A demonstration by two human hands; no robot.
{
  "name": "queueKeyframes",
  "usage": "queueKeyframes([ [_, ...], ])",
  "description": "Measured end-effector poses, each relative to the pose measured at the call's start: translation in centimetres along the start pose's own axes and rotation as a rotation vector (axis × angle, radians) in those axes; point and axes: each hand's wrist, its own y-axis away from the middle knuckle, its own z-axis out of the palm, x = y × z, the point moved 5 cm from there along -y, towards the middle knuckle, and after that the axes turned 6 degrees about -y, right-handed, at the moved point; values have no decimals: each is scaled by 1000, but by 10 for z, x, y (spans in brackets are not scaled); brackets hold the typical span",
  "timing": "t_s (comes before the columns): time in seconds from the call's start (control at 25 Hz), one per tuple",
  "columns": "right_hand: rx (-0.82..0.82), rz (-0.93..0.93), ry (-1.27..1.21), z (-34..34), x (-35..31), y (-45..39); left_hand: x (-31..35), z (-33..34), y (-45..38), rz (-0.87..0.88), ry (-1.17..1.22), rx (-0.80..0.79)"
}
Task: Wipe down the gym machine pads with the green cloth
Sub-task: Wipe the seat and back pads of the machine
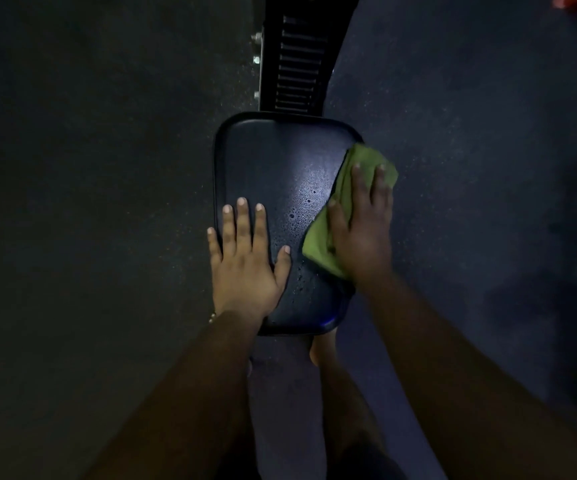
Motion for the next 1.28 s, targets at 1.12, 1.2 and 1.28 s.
queueKeyframes([
  [1.12,-515,-1015,698,89,-145,-98,-7,4,0,-18,34,-8],
  [1.2,-392,-839,621,46,-98,-91,-7,3,0,-16,50,-4],
  [1.28,-309,-658,544,12,-50,-56,-6,3,0,-13,62,-6],
])
